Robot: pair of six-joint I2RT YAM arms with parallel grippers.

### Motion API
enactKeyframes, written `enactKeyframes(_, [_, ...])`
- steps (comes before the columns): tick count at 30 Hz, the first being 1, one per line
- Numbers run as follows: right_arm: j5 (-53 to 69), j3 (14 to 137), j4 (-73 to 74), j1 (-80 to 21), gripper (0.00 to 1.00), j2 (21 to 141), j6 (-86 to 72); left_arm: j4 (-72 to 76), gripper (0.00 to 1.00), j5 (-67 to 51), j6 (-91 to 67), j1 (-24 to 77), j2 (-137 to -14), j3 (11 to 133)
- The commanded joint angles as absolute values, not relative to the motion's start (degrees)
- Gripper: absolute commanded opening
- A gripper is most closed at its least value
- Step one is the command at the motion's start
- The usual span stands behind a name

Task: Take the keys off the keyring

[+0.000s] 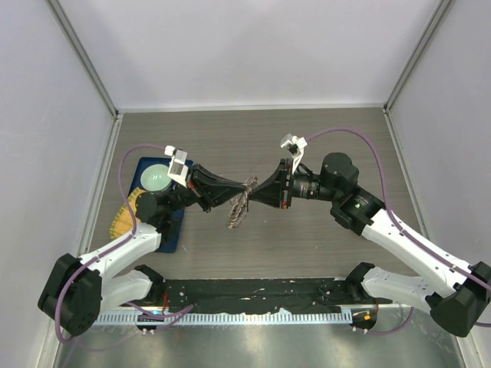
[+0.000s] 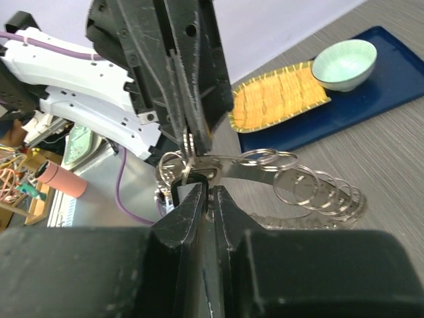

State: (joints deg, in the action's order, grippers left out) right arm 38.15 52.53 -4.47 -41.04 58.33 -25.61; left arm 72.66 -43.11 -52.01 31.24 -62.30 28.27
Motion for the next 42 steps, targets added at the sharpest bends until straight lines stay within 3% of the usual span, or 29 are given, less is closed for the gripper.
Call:
enactKeyframes(1, [34.9, 57.0, -0.4, -41.2, 0.18, 56.3, -21.7, 80.4, 0.0, -42.2, -51.0, 31.0, -62.1, 30.1])
enactKeyframes(7, [34.5, 59.9, 4.6, -41.1, 0.33, 55.3, -17.8, 80.8, 0.0, -44.1, -51.8, 31.0, -62.0, 30.4])
enactKeyframes(16, [36.3, 64.1, 5.7, -41.1, 0.34, 58.1, -16.9, 80.8, 0.0, -44.5, -52.2, 31.0, -61.7, 30.4])
enactKeyframes(33, [39.5, 57.0, -3.2, -41.2, 0.25, 58.6, -24.6, 78.0, 0.0, -42.0, -49.5, 31.1, -60.0, 30.1])
enactKeyframes(36, [38.6, 56.5, -3.8, -41.1, 0.17, 58.4, -25.2, 77.3, 0.0, -40.5, -48.8, 31.1, -59.6, 29.5])
enactKeyframes(38, [37.6, 56.1, -4.0, -41.2, 0.01, 58.1, -25.2, 77.2, 0.0, -40.1, -48.6, 31.0, -59.4, 29.4])
enactKeyframes(42, [34.5, 53.8, -6.6, -41.3, 0.01, 57.3, -27.0, 78.3, 0.0, -38.2, -48.5, 31.0, -59.1, 28.7])
